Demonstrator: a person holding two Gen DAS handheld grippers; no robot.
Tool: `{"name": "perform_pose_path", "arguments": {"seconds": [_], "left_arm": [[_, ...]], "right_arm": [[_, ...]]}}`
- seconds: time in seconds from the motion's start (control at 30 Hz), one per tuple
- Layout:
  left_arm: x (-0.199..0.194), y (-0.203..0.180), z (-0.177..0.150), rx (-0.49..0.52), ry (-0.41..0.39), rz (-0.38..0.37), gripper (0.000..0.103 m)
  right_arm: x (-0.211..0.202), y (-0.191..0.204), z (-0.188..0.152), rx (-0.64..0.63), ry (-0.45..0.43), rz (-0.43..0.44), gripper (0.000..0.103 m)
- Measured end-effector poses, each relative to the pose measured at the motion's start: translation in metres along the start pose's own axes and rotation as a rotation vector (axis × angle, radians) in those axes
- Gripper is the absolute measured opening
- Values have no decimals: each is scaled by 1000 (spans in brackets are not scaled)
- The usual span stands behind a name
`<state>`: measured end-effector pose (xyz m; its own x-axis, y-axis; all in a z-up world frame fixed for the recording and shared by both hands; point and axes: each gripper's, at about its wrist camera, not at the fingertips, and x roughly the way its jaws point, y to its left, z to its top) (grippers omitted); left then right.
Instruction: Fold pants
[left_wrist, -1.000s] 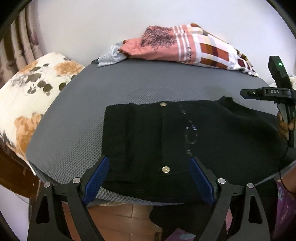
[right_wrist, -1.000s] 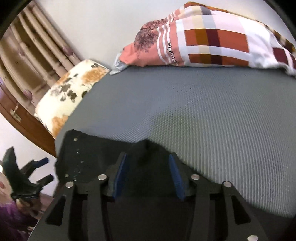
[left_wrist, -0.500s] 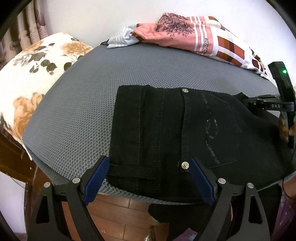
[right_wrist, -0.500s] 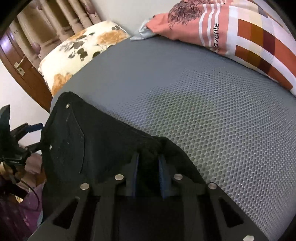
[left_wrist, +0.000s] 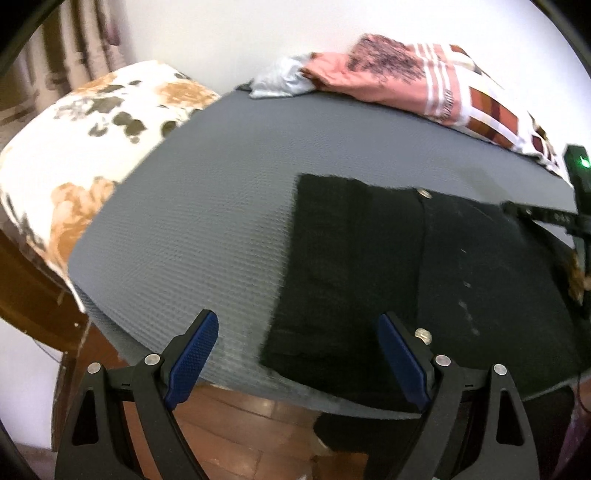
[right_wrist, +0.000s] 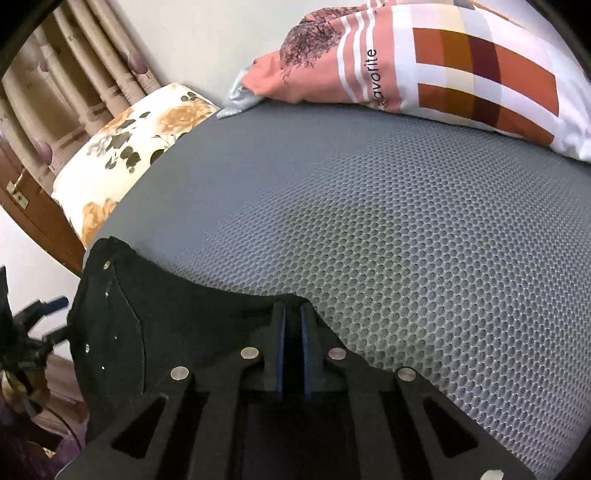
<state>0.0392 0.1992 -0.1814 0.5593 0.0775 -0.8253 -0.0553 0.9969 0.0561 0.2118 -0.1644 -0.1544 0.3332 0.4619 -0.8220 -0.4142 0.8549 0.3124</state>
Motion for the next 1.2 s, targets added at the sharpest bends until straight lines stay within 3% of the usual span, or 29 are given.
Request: {"name": "perform_pose_path", "arguments": {"seconds": [0.13, 0.2, 0.37, 0.43, 0.5, 0.57, 0.67, 0.8, 0.87, 1.0, 1.13, 1.2], "left_arm": [[-3, 24, 5, -16, -42, 102, 88], [-1, 38, 6, -40, -35, 103, 88], [-1, 60, 8, -118, 11, -63, 88], [-6, 60, 9, -106, -4, -87, 87], [-9, 60, 9, -93, -9, -73, 82], [-9, 62, 8, -115, 7, -106, 69], [-8, 58, 8, -128, 36, -194, 67], [-2, 37, 4, -24, 49, -140, 67], [11, 30, -2, 27, 82, -64, 68], [11, 38, -1, -21, 94, -57, 69], [-8, 38, 6, -17, 53, 34, 69], [-29, 32, 12, -7, -23, 58, 69]], "right_arm": [[0, 0, -2, 1, -15, -3, 7], [0, 1, -4, 4, -25, -10, 8], [-3, -1, -6, 7, -42, -27, 11], [-3, -2, -6, 14, -44, -27, 12], [-3, -1, -6, 9, -46, -33, 13], [-3, 0, -5, 7, -50, -38, 13], [-3, 0, -5, 4, -52, -41, 15], [-3, 1, -6, 8, -55, -46, 17], [-4, 2, -6, 5, -58, -57, 24], [-4, -1, -5, 21, -53, -30, 37], [-10, -12, -3, 83, -51, -3, 54], [-29, -22, -10, 170, -109, 21, 54]]}}
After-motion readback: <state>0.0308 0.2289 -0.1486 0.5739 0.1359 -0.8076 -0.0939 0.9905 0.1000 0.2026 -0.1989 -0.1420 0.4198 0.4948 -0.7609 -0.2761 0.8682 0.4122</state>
